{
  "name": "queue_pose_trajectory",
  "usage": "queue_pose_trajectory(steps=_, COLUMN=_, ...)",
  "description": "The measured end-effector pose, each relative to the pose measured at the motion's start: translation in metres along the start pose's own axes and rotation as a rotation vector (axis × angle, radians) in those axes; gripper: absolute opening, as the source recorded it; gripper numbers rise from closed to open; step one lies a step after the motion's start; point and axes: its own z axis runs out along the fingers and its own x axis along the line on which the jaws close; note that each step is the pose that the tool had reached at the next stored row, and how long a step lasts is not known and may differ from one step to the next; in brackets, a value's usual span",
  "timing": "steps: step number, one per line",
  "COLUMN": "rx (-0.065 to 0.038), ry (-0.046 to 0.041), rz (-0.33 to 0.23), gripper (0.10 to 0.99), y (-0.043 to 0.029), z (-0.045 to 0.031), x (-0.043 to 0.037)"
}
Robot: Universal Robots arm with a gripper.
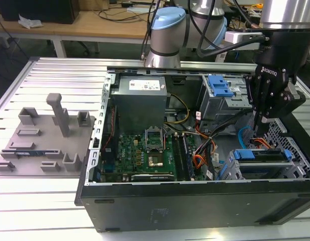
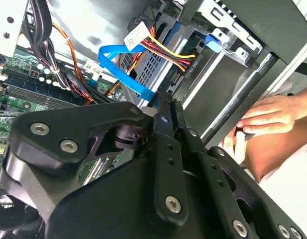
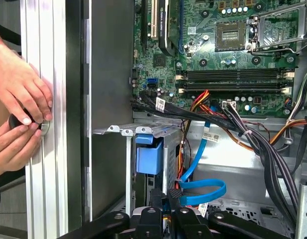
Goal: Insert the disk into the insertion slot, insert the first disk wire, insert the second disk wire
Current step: 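Insert the second disk wire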
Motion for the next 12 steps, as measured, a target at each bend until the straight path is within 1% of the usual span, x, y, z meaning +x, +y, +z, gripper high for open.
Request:
queue_pose_trajectory(steps=3, rx=0.000, ry=-0.0005, rz=0.000, gripper=0.161, y=0.0000, z=0.0001, x=0.0000)
queue_pose_trajectory(steps=4, rx=0.000, ry=-0.0053, rz=0.000, gripper=0.161, y=0.0000, z=0.0002, x=0.0000)
queue_pose_trajectory(steps=6, rx=0.000, ry=-0.0219, rz=0.001, gripper=0.161, y=0.0000, z=0.0003, x=0.0003)
queue_pose_trajectory(steps=7, rx=0.001, ry=-0.0372, rz=0.002, gripper=0.161, y=0.0001, z=0.0004, x=0.0008)
queue_pose_trajectory(steps=8, rx=0.001, ry=-0.0501, rz=0.003, gripper=0.161, y=0.0001, z=0.0009, x=0.0020)
queue_pose_trajectory(steps=10, rx=0.001, ry=-0.0648, rz=0.004, gripper=0.161, y=0.0002, z=0.0027, x=0.0072)
queue_pose_trajectory(steps=12, rx=0.001, ry=-0.0674, rz=0.005, gripper=0.161, y=-0.0002, z=0.0037, x=0.0097)
